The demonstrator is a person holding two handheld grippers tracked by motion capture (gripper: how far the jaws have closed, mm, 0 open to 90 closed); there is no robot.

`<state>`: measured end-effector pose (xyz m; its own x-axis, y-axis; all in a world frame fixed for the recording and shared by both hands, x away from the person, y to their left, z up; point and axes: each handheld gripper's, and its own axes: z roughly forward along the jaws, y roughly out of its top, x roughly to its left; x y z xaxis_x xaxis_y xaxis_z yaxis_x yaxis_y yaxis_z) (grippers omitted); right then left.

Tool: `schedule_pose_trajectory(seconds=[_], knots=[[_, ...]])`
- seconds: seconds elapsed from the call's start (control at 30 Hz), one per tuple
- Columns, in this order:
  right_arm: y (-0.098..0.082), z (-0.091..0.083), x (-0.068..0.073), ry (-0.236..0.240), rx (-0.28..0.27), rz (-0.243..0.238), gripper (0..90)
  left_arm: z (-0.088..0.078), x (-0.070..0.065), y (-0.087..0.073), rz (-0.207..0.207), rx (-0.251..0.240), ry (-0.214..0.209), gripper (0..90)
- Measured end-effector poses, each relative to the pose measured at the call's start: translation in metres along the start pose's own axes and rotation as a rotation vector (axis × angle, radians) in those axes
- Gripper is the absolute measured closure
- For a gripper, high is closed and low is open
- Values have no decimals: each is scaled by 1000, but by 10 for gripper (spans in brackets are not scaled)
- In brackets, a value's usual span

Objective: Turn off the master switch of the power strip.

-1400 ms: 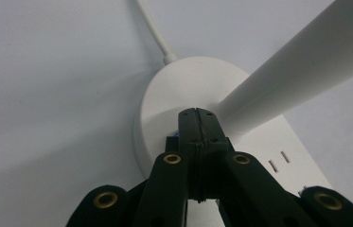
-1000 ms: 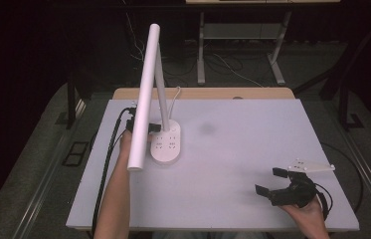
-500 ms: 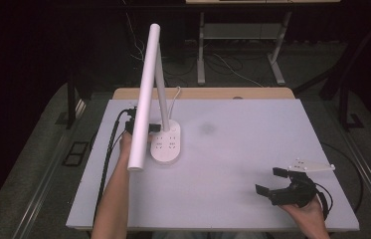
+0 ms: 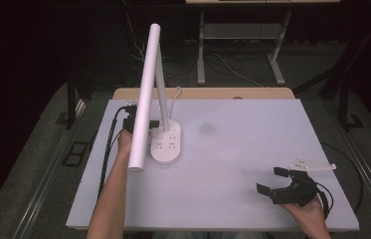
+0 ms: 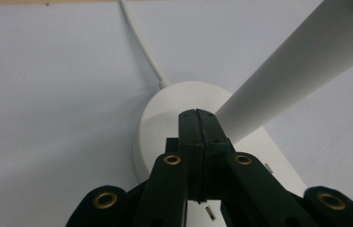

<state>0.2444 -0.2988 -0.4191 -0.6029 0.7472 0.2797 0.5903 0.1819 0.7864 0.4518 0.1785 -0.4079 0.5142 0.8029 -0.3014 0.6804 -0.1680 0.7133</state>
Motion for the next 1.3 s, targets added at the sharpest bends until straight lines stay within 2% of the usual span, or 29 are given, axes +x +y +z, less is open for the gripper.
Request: schedule_pose_trajectory(seconds=[0.07,0.23,0.37,0.47,0.5,0.53,0.6,0.73,0.83,0.87,1.03,1.1,1.23,1.3], knots=[[0,0,0,3,1,-4,0,-9,-1,1,4,-33,-3,888],[0,1,1,5,1,-5,0,-21,-4,1,15,-55,-19,845],[1,1,2,5,2,-8,0,-32,-7,-1,-9,-80,-22,763],[1,1,2,6,1,-9,0,-40,-7,-5,-5,-92,-36,723],[1,1,2,7,5,-11,0,-43,-8,-7,-5,-102,-33,666],[1,1,2,7,5,-11,0,-45,-8,-8,4,-109,-40,666],[1,1,2,7,5,-14,0,-51,-8,-12,-6,-130,-56,603],[1,2,3,10,7,-14,0,-60,-10,-20,-5,-159,-66,394],[1,2,3,9,6,-19,0,-66,-11,-26,-11,-166,-79,285],[1,2,3,9,6,-19,0,-68,-11,-28,-9,-169,-84,285],[1,2,3,7,4,-18,0,-77,-15,-38,-2,-170,-82,122],[1,2,4,9,4,-13,0,-80,-17,-42,15,-168,-87,57],[1,2,3,8,6,-18,0,-86,-21,-50,17,-161,-116,0],[1,3,4,6,6,-18,0,-88,-25,-55,19,-160,-124,0]])
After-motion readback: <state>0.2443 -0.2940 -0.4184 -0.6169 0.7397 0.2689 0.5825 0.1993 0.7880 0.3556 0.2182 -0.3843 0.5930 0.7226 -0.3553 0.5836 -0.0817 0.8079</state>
